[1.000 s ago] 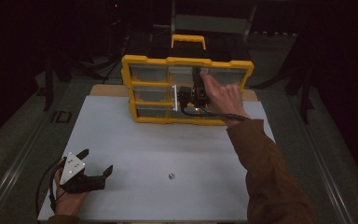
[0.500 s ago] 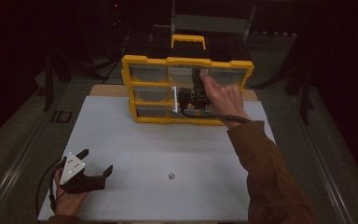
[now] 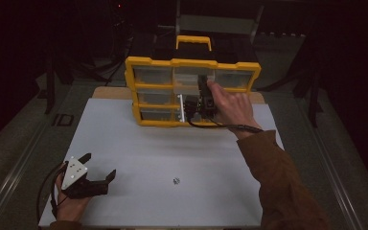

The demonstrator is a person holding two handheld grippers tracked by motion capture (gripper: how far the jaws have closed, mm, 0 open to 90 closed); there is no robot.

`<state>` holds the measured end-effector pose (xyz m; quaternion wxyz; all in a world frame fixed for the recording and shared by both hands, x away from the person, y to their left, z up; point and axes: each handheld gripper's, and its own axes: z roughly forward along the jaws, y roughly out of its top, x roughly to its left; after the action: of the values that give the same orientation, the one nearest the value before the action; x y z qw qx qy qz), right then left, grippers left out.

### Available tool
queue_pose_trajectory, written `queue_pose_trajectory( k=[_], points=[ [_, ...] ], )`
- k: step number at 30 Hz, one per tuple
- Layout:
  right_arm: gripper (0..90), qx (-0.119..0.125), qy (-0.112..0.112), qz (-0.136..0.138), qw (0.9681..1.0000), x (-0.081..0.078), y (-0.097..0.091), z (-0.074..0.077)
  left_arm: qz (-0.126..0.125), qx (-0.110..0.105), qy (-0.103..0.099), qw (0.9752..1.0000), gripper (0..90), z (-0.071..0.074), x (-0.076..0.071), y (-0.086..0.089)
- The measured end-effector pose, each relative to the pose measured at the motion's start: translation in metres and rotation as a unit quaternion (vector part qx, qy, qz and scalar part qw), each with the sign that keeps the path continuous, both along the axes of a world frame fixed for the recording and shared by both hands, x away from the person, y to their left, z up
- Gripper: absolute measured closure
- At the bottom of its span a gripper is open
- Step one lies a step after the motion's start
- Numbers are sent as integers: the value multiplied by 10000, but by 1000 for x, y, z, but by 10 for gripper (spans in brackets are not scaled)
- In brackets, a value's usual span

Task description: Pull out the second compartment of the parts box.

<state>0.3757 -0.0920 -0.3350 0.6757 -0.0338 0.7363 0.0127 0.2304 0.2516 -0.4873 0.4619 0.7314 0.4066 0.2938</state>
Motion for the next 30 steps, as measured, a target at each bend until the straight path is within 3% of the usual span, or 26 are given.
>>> queue_pose_trajectory(
  k=[30],
  points=[
    [779, -68, 55, 179, 9998, -34, -2, 2, 2, 5, 6, 10000, 0, 0, 0, 0]
  ],
)
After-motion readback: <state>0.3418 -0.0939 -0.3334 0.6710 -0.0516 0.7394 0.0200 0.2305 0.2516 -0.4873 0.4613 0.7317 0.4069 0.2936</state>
